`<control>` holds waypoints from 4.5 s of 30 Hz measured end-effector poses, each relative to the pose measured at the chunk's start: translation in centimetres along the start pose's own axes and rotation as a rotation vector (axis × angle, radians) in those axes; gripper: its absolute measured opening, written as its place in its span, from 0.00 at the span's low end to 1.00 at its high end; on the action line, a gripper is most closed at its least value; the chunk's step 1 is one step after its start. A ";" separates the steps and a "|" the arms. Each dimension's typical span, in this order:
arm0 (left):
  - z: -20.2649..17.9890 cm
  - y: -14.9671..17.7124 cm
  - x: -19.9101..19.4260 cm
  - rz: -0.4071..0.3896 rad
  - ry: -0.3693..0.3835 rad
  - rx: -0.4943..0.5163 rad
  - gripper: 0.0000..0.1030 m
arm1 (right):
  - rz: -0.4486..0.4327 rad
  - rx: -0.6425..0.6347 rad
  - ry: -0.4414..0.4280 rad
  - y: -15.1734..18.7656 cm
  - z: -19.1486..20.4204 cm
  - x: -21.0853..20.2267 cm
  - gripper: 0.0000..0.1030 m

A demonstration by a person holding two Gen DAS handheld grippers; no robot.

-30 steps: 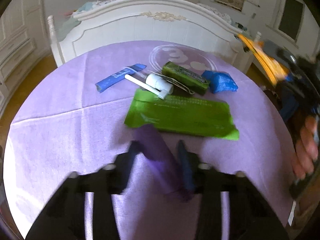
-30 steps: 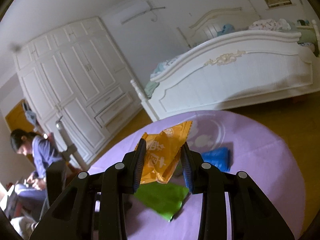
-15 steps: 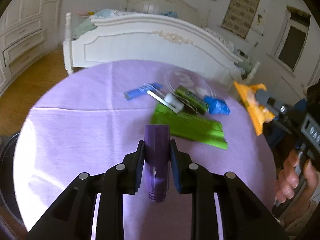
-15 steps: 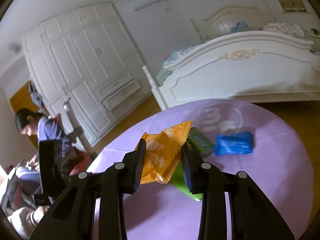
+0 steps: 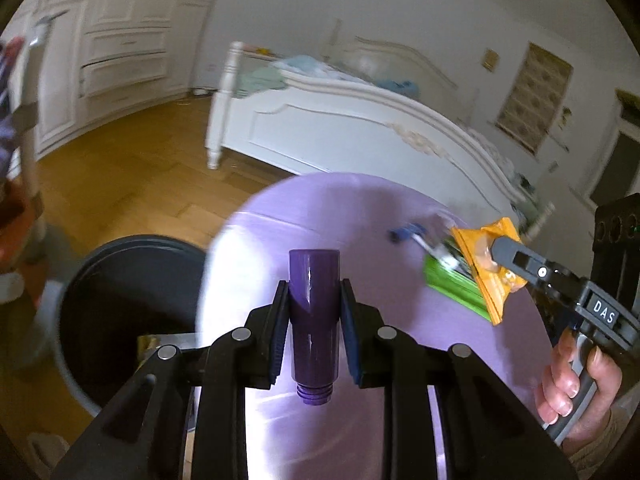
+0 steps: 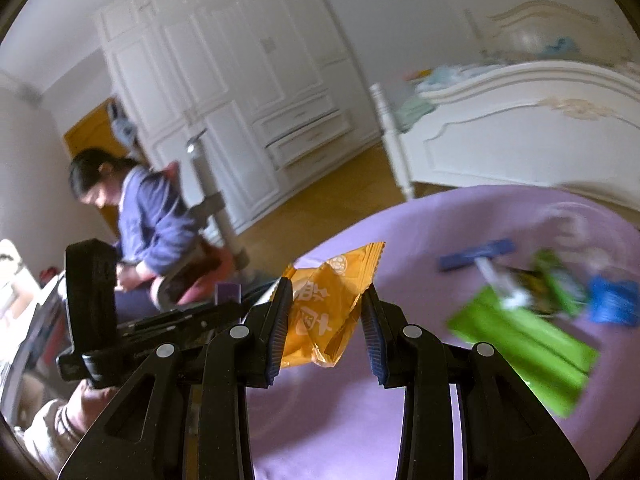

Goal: Collect trash
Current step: 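Carry the bottle and orange wrapper over the bin and open both tools to drop them, then grasp the blue stick with the left tool while the right tool grasps the green gum can, then carry the blue stick and green can over the bin and open both tools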

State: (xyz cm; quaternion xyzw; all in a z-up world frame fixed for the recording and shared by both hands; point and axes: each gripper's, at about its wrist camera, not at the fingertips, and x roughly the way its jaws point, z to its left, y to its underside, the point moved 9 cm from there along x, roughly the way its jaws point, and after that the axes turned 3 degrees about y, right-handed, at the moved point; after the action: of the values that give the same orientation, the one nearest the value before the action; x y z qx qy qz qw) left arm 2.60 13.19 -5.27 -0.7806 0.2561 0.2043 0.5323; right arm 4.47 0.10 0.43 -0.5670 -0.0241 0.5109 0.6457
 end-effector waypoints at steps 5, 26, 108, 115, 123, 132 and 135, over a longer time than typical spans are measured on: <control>5.1 0.3 -1.8 -0.033 -0.048 -0.086 0.25 | 0.123 -0.007 -0.069 0.4 4.3 5.5 0.34; 14.9 2.7 -0.9 -0.015 -0.111 -0.234 0.25 | 0.374 -0.121 -0.077 3.0 12.5 21.9 0.34; -14.4 -2.2 24.1 0.314 0.044 0.549 0.37 | 0.184 -0.020 0.425 1.6 -23.7 3.4 0.34; -13.8 -2.6 24.0 0.279 0.024 0.489 0.16 | 0.167 0.020 0.402 1.7 -23.7 3.0 0.31; -13.1 -2.9 20.3 0.232 0.050 0.414 0.14 | 0.010 0.145 0.324 0.3 -23.8 -0.6 0.31; -11.9 -2.7 12.8 0.143 0.087 0.332 0.14 | -0.101 0.238 0.193 -0.3 -19.4 -5.2 0.31; -11.1 -2.4 10.2 0.107 0.091 0.301 0.14 | -0.096 0.226 0.168 -0.3 -17.1 -5.8 0.31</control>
State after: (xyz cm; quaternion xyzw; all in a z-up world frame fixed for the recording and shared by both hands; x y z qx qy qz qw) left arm 12.63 1.68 -5.71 -0.6858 0.3487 0.1563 0.6194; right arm 12.36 -16.00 -2.22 -0.5298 0.0605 0.4295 0.7288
